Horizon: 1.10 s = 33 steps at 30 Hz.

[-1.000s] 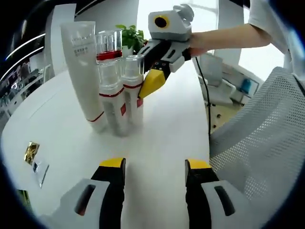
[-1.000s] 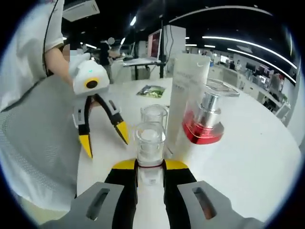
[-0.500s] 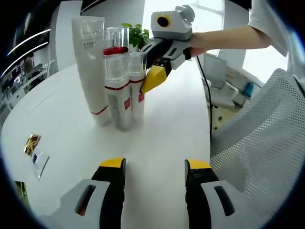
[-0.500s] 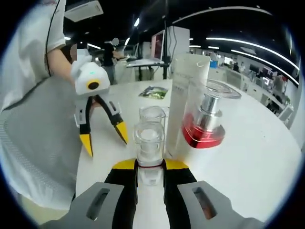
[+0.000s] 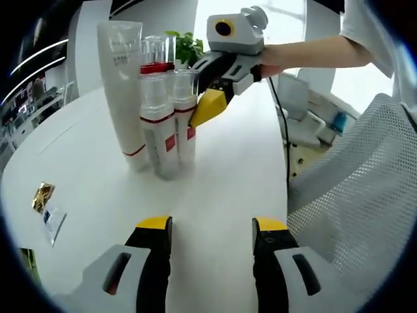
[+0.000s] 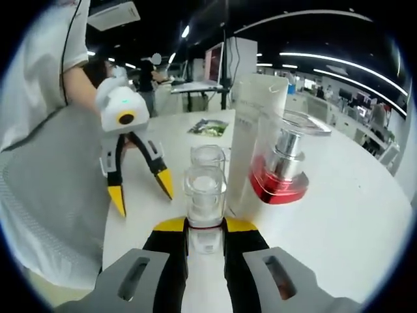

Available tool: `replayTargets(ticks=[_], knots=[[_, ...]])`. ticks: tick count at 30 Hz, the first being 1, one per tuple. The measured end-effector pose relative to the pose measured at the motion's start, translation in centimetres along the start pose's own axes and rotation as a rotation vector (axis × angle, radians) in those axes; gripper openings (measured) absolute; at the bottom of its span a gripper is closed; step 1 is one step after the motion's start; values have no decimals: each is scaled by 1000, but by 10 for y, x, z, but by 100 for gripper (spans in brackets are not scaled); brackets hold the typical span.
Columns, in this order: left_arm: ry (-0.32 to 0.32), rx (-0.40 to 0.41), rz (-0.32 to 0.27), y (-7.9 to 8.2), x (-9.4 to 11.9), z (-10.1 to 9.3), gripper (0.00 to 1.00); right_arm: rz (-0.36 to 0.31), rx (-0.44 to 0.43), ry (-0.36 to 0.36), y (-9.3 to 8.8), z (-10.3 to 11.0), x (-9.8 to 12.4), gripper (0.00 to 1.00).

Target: Arrange the skincare products in the storage area until every visible bottle or jar stands upright without overlapping.

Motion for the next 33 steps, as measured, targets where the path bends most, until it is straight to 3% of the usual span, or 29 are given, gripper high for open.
replayTargets(ticks=[33], knots=[[-15,-8,4,1,-3,-6,44,44,-73,-83,-17,0,2,21]])
Point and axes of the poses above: the point that each gripper's makers call its tool centre point, and the gripper's own axes: x roughly backward along the fingers, z roughly to its left, y roughly out of its top, the point moved 4 cm from there along x, roughly backward along the fingers, and after that the axes turned 4 degrees about x, right-handed, at the moved point
